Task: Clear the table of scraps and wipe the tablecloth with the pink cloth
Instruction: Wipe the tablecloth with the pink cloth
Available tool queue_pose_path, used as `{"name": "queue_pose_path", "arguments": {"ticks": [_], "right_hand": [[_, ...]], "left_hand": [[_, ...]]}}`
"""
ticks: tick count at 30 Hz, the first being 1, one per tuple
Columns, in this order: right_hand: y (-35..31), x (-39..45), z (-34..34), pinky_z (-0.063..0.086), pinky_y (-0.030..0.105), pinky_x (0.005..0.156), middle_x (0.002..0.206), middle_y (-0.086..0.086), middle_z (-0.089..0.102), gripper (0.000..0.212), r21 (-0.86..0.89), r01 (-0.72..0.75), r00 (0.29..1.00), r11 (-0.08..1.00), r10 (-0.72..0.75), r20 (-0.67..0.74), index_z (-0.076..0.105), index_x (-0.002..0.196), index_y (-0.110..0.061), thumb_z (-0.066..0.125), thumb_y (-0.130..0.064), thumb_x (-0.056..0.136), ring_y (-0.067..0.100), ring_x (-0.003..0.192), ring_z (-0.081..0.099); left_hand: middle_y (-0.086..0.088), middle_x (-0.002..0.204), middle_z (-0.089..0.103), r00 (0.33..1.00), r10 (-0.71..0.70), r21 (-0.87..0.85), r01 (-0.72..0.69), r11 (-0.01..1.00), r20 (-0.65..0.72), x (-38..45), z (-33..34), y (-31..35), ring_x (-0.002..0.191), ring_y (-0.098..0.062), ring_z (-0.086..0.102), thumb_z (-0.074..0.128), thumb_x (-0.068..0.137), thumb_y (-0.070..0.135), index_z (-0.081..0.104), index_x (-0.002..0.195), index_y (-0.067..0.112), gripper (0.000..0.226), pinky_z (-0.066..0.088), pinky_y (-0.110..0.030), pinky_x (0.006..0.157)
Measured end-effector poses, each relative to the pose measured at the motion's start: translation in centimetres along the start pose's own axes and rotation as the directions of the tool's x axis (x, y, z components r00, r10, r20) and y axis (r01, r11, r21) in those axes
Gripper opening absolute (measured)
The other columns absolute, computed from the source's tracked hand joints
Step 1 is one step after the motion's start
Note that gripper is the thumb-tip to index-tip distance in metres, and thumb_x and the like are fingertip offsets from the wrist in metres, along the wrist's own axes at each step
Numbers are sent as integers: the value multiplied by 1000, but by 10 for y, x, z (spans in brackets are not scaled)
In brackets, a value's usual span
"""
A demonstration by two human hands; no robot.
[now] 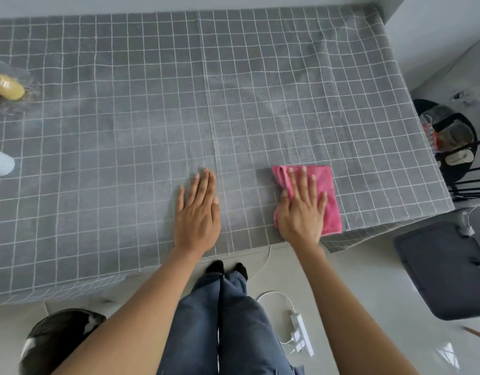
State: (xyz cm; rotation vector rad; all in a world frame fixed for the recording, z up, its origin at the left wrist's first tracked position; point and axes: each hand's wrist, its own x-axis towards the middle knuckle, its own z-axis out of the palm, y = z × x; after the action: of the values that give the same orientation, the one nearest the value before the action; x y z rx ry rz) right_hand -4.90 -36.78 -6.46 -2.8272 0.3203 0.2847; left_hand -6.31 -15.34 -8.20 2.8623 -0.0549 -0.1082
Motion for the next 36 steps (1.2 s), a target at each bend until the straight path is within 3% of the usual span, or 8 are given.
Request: {"name": "queue_pose_path", "arguments": {"ticks": [5,10,13,17,20,26,33,36], "right_hand": [[-3,0,-2,-13,41,117,158,-13,-11,51,63,-128,991,990,131,-37,-8,147,-41,10,-41,99,10,146,-14],[-26,10,-6,-13,44,118,160,-9,-6,52,302,-278,947,912,313,-75,-7,147,-31,16,-37,101,9,146,-11],[-47,25,-6,-11,45,118,160,-7,-5,58,395,-276,934,876,342,-106,-2,151,-24,13,-42,98,10,146,-10],[-80,58,0,-17,43,116,159,-6,-7,55,264,-79,993,961,98,-61,-3,151,-25,14,-40,102,12,146,-12],[-89,76,4,-17,45,115,160,-9,-7,53,139,127,992,982,-128,0,0,151,-34,17,-39,101,13,146,-12],[-62,81,0,-9,42,118,160,-11,1,56,16,302,953,953,-302,5,8,152,-36,11,-40,96,12,147,-5],[9,107,-22,-8,45,119,159,-9,-12,53,-12,-9,999,1000,8,-39,-11,147,-38,9,-43,98,13,146,-14],[-2,104,-19,-12,43,118,160,-9,-9,52,48,-116,990,992,120,-80,-7,149,-37,15,-38,101,12,146,-12]], "left_hand": [[1,160,3,1000,-1,-29,1,1000,6,2,2,-1,147,-15,0,12,100,31,5,152,16,54,-1,-41,119],[3,158,0,1000,2,-122,-1,993,10,7,-4,0,146,-13,-3,7,99,35,3,150,18,55,-4,-42,119],[5,156,3,1000,-14,-158,9,987,-28,30,-10,0,146,-13,1,8,98,35,5,149,16,55,-3,-44,118],[-2,158,16,997,-43,-113,36,993,-66,84,-16,-6,147,-19,12,15,99,30,18,150,10,55,4,-47,117],[-2,159,15,998,-27,-94,22,995,-56,121,-15,-4,147,-19,10,22,100,26,17,151,13,53,4,-46,117],[-1,158,15,997,-12,-29,10,1000,-78,135,-3,1,147,-17,11,21,100,28,17,151,14,53,4,-45,118],[-2,158,16,997,1,-10,-2,1000,-77,133,-7,3,147,-17,11,12,98,31,16,151,13,56,7,-46,119],[-1,158,17,997,-22,3,23,1000,-75,133,-6,2,146,-17,12,12,98,31,17,151,13,56,8,-46,119]]}}
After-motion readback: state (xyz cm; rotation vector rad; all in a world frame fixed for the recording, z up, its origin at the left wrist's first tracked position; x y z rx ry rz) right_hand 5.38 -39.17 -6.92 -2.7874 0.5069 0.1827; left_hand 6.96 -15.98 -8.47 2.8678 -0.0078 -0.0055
